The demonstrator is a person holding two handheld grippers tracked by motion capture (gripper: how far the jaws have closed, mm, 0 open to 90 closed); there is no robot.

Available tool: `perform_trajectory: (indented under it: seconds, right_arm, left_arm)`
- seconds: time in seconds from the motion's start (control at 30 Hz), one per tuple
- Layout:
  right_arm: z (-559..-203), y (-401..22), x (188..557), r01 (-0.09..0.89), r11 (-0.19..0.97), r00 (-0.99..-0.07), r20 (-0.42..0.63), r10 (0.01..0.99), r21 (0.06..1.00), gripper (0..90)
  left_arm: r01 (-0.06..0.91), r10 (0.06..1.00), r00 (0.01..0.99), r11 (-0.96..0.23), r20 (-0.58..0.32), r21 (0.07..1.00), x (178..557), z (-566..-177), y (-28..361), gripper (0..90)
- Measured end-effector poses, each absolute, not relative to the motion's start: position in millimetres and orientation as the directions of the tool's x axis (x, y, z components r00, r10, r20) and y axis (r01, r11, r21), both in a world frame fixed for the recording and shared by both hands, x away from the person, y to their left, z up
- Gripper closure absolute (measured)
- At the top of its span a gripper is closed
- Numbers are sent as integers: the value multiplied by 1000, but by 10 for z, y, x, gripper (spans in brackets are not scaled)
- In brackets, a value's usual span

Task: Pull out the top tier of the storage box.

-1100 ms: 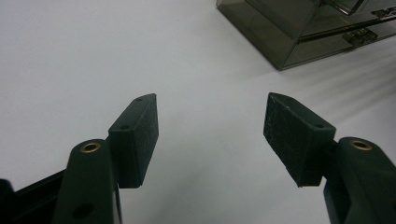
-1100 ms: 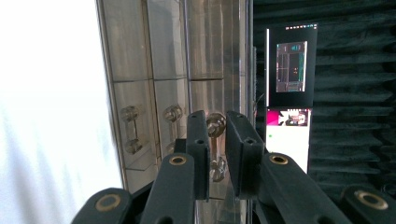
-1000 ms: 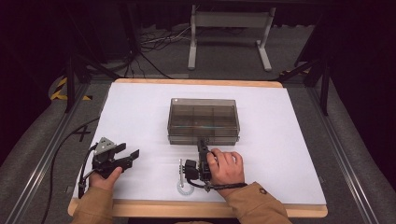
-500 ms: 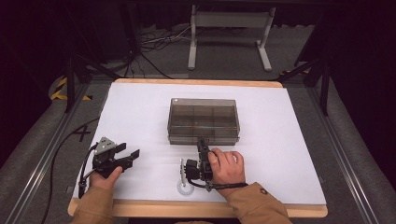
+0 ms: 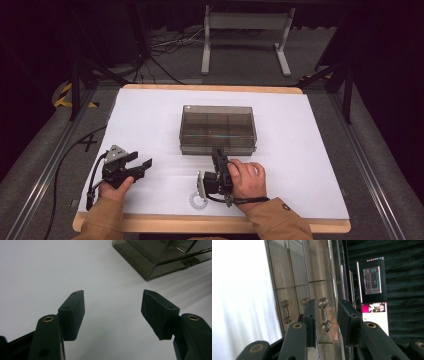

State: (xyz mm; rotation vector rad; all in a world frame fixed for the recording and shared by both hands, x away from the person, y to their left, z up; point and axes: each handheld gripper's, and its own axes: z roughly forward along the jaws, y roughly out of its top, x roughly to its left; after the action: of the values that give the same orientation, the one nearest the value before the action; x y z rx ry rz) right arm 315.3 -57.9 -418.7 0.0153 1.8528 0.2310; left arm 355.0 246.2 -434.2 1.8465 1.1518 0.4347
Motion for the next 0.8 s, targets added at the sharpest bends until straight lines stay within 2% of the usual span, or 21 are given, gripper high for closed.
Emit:
perform_trajectory:
  seconds: [0.33, 0.5, 0.67, 0.8]
  right_arm:
    - [-4122, -808, 3099, -178, 941, -326, -919, 220, 288, 718]
    - [-4070, -953, 3099, -176, 900, -384, -870, 309, 398, 724]
    - [-4036, -1036, 3102, -191, 871, -420, -840, 345, 453, 724]
    - [-3987, -1148, 3139, -171, 814, -491, -764, 418, 556, 722]
  left_arm:
    - [539, 845, 511, -170, -160, 825, 3575, -4339, 2441, 364]
    - [540, 847, 508, -170, -159, 824, 3577, -4336, 2437, 364]
    - [541, 847, 508, -171, -158, 823, 3581, -4340, 2435, 364]
    - [540, 846, 509, -172, -157, 824, 3577, -4336, 2445, 364]
